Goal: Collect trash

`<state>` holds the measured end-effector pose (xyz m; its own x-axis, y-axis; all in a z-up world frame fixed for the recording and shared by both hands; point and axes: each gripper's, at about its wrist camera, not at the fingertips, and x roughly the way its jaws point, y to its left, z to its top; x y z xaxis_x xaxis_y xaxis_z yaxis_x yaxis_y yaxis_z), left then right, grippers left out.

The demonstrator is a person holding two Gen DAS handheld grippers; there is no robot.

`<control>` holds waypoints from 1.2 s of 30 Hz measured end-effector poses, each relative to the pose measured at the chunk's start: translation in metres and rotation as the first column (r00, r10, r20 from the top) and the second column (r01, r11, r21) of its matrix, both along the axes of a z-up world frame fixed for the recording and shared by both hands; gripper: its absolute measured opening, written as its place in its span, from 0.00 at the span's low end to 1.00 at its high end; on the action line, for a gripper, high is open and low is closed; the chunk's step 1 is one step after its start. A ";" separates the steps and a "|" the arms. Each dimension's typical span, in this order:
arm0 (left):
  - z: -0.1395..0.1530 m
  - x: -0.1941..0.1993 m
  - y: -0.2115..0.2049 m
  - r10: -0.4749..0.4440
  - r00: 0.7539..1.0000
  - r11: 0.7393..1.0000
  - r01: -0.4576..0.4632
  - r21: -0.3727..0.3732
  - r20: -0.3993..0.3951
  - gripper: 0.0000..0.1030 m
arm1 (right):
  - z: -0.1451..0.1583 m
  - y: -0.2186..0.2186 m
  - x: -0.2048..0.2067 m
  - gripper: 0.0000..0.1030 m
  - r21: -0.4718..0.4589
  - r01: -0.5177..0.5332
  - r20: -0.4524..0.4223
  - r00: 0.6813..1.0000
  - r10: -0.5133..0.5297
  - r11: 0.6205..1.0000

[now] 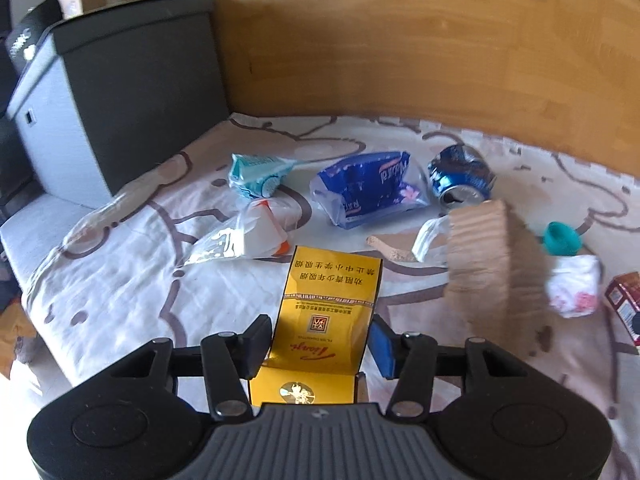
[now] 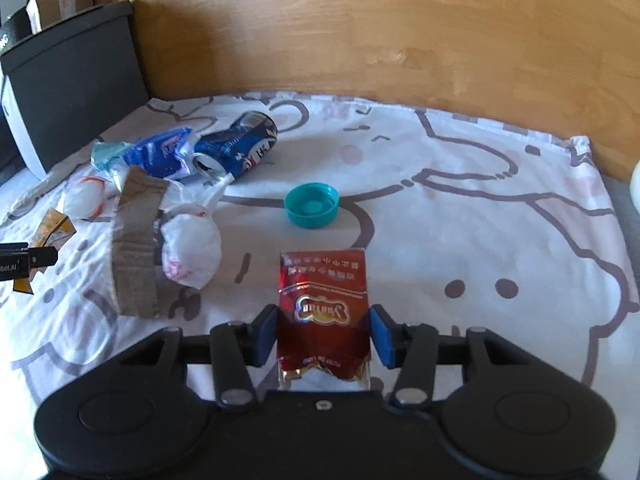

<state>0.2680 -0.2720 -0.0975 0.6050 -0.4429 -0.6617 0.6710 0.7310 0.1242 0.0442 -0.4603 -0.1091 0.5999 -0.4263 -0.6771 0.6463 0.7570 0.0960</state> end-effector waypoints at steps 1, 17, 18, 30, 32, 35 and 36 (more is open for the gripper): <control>0.004 -0.007 0.003 0.005 1.000 1.000 -0.005 -0.006 0.001 0.51 | 0.003 0.003 -0.003 0.48 -0.004 -0.003 0.005 1.000 0.003 1.000; -0.002 -0.059 0.036 0.050 0.997 0.997 -0.053 -0.057 -0.051 0.20 | 0.026 0.037 -0.035 0.48 -0.035 -0.041 0.034 0.999 0.042 0.999; -0.007 -0.058 0.036 0.053 0.997 0.997 -0.056 -0.053 -0.056 0.20 | 0.025 0.038 -0.036 0.48 -0.031 -0.046 0.028 0.999 0.047 0.998; -0.001 -0.027 0.056 0.022 1.000 0.999 -0.022 -0.030 0.017 0.46 | 0.017 0.039 -0.039 0.48 -0.007 -0.072 0.032 0.997 0.072 0.997; -0.005 -0.017 0.053 -0.019 1.000 1.000 0.018 0.021 0.004 0.53 | 0.014 0.038 -0.038 0.48 0.003 -0.078 0.029 0.997 0.078 0.997; -0.017 -0.007 0.045 -0.113 0.993 0.986 0.116 0.118 -0.026 0.60 | 0.011 0.037 -0.037 0.48 0.012 -0.083 0.026 0.996 0.083 0.996; -0.022 -0.005 0.040 -0.154 0.987 0.974 0.158 0.161 -0.039 0.60 | 0.010 0.036 -0.037 0.49 0.016 -0.083 0.026 0.996 0.082 0.996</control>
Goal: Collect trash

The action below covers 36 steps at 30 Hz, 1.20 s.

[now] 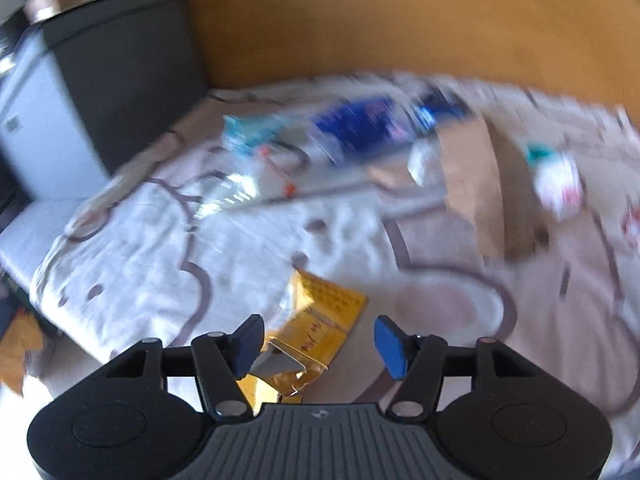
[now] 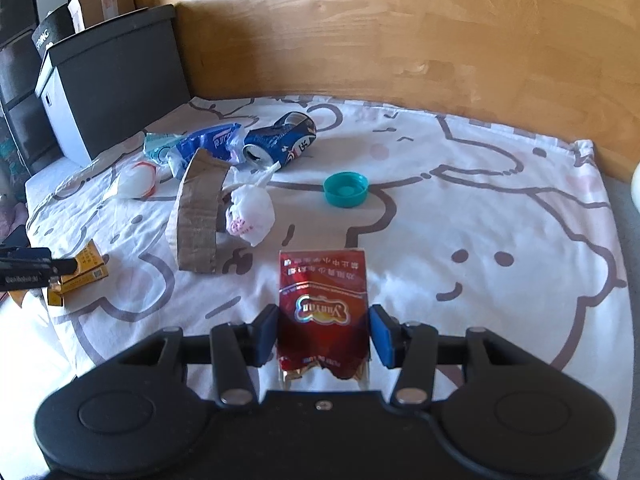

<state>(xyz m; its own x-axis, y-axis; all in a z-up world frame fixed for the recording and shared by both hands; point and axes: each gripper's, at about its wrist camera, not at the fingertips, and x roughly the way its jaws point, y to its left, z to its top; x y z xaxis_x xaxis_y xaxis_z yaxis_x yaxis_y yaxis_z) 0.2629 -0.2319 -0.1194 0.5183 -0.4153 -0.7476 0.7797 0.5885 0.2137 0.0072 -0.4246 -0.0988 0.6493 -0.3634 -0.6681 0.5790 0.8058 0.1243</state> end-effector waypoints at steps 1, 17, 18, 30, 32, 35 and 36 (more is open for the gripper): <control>-0.004 0.001 -0.002 -0.030 1.000 0.999 0.030 0.035 0.005 0.62 | -0.001 -0.001 0.000 0.49 0.003 0.001 -0.001 1.000 -0.001 1.000; -0.024 0.020 -0.021 -0.004 1.000 0.996 0.005 0.088 -0.013 0.50 | -0.020 -0.010 0.004 0.49 0.055 0.003 -0.023 1.000 -0.002 0.998; -0.024 0.019 -0.019 0.008 1.000 0.997 -0.007 0.075 -0.014 0.49 | -0.019 -0.010 0.004 0.49 0.054 0.004 -0.023 1.000 -0.003 0.999; 0.007 -0.007 0.008 0.132 0.991 0.982 -0.131 -0.133 -0.007 0.43 | -0.003 -0.005 -0.004 0.48 0.019 0.014 0.011 1.000 -0.014 1.000; 0.015 -0.015 0.013 0.143 0.990 0.976 -0.142 -0.166 -0.004 0.43 | 0.003 -0.002 -0.004 0.48 0.009 0.011 0.020 1.000 -0.011 1.000; 0.027 -0.025 0.019 0.168 0.986 0.964 -0.164 -0.211 0.000 0.43 | 0.011 0.003 -0.003 0.48 -0.004 0.002 0.036 0.999 -0.002 1.000; 0.032 -0.029 0.022 0.178 0.984 0.959 -0.172 -0.224 0.004 0.42 | 0.013 0.005 -0.002 0.48 -0.007 -0.001 0.041 0.999 0.001 1.000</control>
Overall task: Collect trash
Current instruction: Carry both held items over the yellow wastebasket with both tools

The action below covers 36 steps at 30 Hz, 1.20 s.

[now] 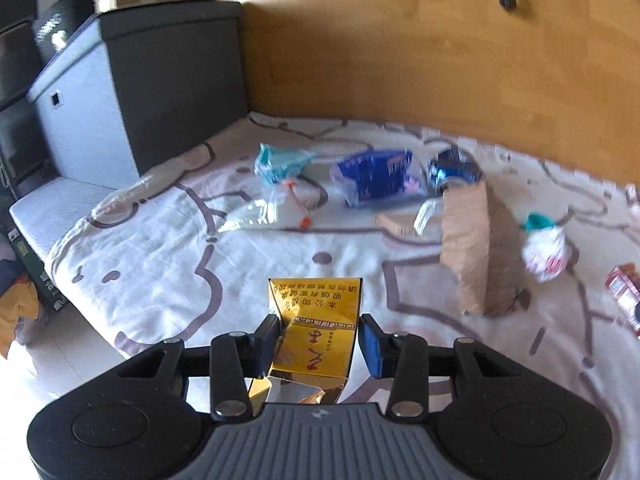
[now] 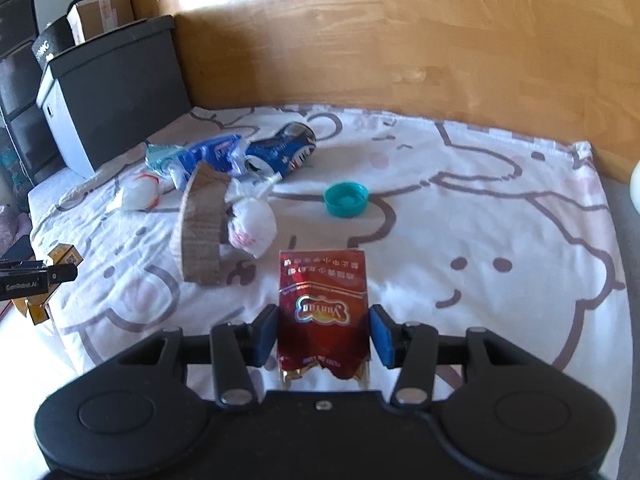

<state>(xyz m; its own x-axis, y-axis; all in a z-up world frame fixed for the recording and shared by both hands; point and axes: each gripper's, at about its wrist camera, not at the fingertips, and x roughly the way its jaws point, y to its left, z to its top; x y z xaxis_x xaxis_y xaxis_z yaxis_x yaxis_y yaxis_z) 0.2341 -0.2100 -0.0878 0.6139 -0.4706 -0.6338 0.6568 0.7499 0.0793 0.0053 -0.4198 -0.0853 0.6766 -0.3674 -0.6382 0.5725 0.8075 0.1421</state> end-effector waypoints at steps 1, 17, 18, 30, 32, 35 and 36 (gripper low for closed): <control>0.003 -0.003 0.002 0.008 1.000 1.000 -0.008 -0.008 0.005 0.42 | 0.003 0.002 0.001 0.48 -0.004 -0.004 0.005 1.000 0.004 1.000; 0.022 -0.032 0.087 0.174 0.984 0.983 -0.173 -0.060 0.023 0.42 | 0.023 0.080 0.059 0.48 -0.078 -0.187 0.003 0.982 0.187 0.979; 0.020 -0.032 0.095 0.188 0.982 0.981 -0.187 -0.060 0.019 0.41 | 0.022 0.087 0.065 0.48 -0.080 -0.201 0.000 0.979 0.202 0.976; -0.006 -0.021 0.190 0.329 0.943 0.942 -0.332 -0.057 -0.049 0.41 | -0.001 0.183 0.126 0.48 -0.067 -0.389 -0.067 0.921 0.385 0.919; -0.014 -0.018 0.204 0.354 0.933 0.932 -0.358 -0.055 -0.065 0.41 | -0.009 0.199 0.138 0.48 -0.061 -0.424 -0.084 0.904 0.419 0.903; -0.028 -0.013 0.224 0.393 0.914 0.916 -0.399 -0.052 -0.100 0.41 | -0.023 0.222 0.153 0.48 -0.048 -0.474 -0.111 0.878 0.466 0.879; -0.034 -0.011 0.230 0.402 0.909 0.911 -0.409 -0.049 -0.111 0.41 | -0.028 0.229 0.158 0.48 -0.043 -0.489 -0.119 0.869 0.481 0.871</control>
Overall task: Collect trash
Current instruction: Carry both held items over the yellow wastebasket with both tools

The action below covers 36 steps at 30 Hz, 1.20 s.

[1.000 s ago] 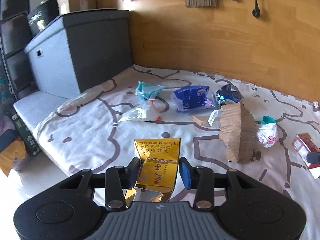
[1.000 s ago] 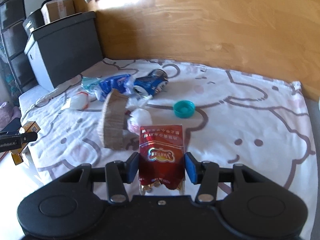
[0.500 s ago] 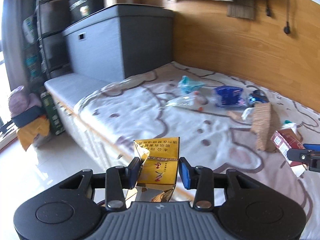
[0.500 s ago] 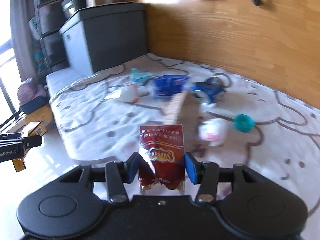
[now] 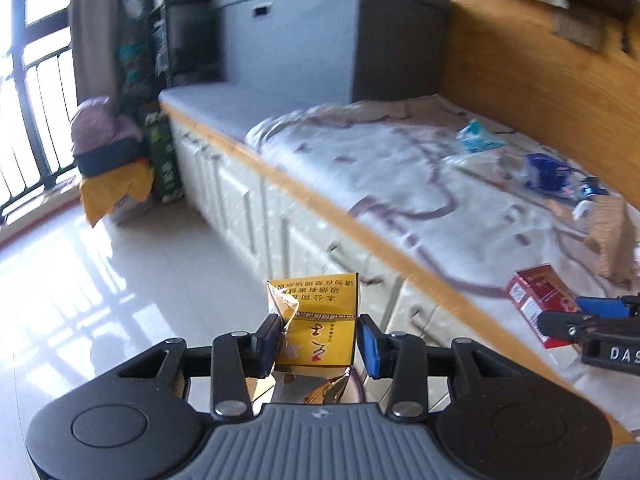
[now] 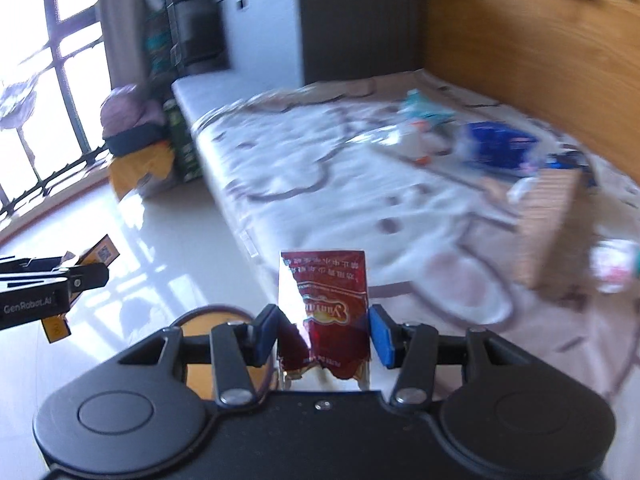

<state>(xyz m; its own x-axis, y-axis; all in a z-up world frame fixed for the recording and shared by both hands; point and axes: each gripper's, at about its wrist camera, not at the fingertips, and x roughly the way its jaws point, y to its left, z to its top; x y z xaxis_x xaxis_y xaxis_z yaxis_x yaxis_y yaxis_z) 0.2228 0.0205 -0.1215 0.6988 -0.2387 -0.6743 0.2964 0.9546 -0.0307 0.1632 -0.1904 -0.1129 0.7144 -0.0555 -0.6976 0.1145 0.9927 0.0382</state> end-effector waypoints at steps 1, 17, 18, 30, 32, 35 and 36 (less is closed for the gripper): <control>-0.005 0.002 0.005 0.009 1.000 1.000 -0.009 0.000 -0.010 0.41 | -0.005 0.007 0.005 0.48 0.001 -0.019 -0.010 1.000 0.019 1.000; -0.112 0.043 0.050 0.165 0.959 0.986 -0.168 0.007 -0.229 0.41 | -0.109 0.096 0.089 0.48 0.024 -0.304 -0.228 0.926 0.301 0.952; -0.119 0.045 0.051 0.173 0.955 0.984 -0.176 0.010 -0.242 0.41 | -0.116 0.099 0.093 0.48 0.032 -0.312 -0.241 0.919 0.311 0.949; -0.184 0.072 0.056 0.254 0.899 0.964 -0.266 0.015 -0.357 0.41 | -0.202 0.104 0.144 0.49 0.179 -0.275 -0.394 0.860 0.325 0.945; -0.197 0.079 0.052 0.256 0.890 0.963 -0.271 0.014 -0.377 0.41 | -0.211 0.102 0.153 0.49 0.180 -0.273 -0.410 0.853 0.324 0.945; -0.216 0.088 0.045 0.255 0.880 0.962 -0.271 0.019 -0.400 0.41 | -0.224 0.102 0.168 0.49 0.200 -0.254 -0.439 0.841 0.318 0.947; -0.221 0.091 0.044 0.261 0.876 0.961 -0.277 0.021 -0.406 0.40 | -0.227 0.102 0.173 0.49 0.208 -0.249 -0.440 0.839 0.318 0.946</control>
<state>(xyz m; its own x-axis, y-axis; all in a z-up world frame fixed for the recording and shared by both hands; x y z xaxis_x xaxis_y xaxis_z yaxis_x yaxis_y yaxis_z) 0.3142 0.0642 -0.3427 0.4114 -0.1102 -0.9048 -0.0167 0.9916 -0.1284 0.3358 -0.0886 -0.3398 0.2766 0.2203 -0.9354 -0.1330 0.9728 0.1898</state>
